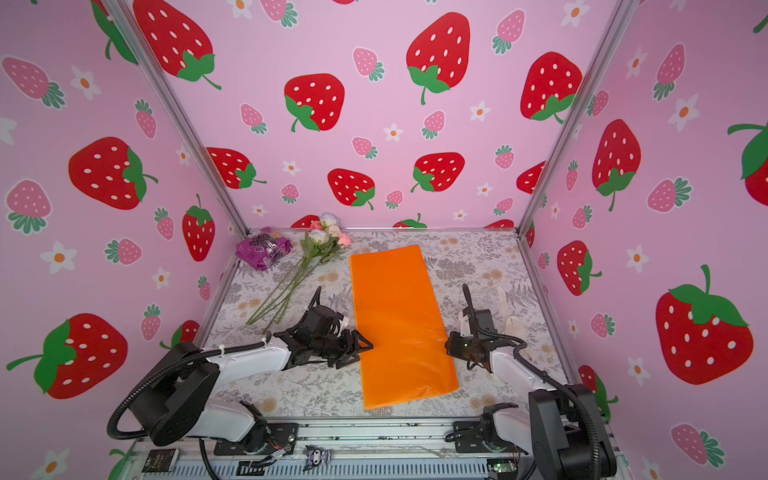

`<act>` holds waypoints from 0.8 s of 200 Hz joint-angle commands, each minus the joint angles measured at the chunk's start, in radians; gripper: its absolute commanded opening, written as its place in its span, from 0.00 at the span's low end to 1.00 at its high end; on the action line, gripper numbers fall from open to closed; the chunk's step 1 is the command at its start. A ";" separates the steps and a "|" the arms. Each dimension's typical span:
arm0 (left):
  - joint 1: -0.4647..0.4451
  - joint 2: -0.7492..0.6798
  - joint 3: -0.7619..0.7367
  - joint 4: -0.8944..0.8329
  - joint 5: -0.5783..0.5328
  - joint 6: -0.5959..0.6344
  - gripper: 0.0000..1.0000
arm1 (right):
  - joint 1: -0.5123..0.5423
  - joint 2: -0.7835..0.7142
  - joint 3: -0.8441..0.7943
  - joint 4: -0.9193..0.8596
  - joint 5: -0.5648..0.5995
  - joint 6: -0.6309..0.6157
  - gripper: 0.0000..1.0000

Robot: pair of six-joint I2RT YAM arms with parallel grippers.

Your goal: Tie the bouquet of fake flowers

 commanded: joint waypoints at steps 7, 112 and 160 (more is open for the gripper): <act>-0.004 -0.034 0.001 -0.056 -0.022 -0.011 0.71 | -0.006 -0.001 -0.023 0.123 -0.044 0.090 0.06; -0.013 -0.059 -0.034 -0.024 -0.049 -0.071 0.68 | -0.006 0.051 -0.052 0.285 -0.061 0.196 0.03; -0.023 -0.001 -0.043 0.033 -0.048 -0.084 0.67 | -0.006 0.045 -0.065 0.283 -0.063 0.198 0.03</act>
